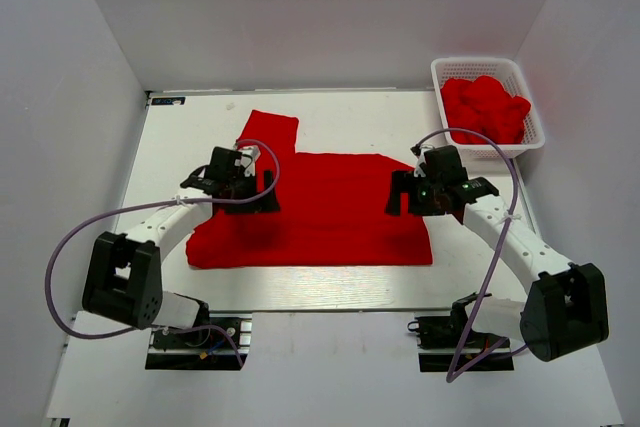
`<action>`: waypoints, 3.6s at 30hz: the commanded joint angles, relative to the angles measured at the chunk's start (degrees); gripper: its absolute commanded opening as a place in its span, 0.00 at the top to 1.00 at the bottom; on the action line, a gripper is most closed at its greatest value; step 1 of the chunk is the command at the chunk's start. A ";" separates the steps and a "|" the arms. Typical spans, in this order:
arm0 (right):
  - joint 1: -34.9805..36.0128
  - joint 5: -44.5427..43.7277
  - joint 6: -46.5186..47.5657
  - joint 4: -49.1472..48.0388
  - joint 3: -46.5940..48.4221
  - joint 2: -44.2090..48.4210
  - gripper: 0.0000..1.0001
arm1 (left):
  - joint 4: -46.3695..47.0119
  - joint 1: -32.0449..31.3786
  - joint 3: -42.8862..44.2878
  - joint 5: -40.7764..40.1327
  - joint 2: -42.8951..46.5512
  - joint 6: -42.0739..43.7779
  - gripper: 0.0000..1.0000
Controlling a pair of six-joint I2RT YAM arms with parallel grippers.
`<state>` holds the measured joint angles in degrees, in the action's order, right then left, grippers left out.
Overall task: Fold and stack the t-shirts
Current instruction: Fold the flattened tshirt in 1/3 of the way, then grap the side of the flattened tshirt furthest away from the robot with both arms
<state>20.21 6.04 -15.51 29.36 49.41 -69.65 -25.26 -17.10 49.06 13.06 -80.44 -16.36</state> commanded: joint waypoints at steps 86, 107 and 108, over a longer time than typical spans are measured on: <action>-2.10 -7.98 -3.48 -4.49 21.34 -23.25 0.10 | 10.67 9.72 87.44 -19.82 -72.05 9.94 0.01; -2.72 -5.34 -3.13 -4.49 23.10 -25.81 0.10 | 1.53 7.70 77.95 -19.56 -69.59 18.12 0.30; -2.63 -5.34 -3.21 -4.23 23.19 -25.89 0.10 | 0.83 7.70 77.07 -19.56 -69.58 17.25 0.30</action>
<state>17.89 0.58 -19.03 25.98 69.76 -95.11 -14.06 -9.15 129.54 -6.76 -152.07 1.15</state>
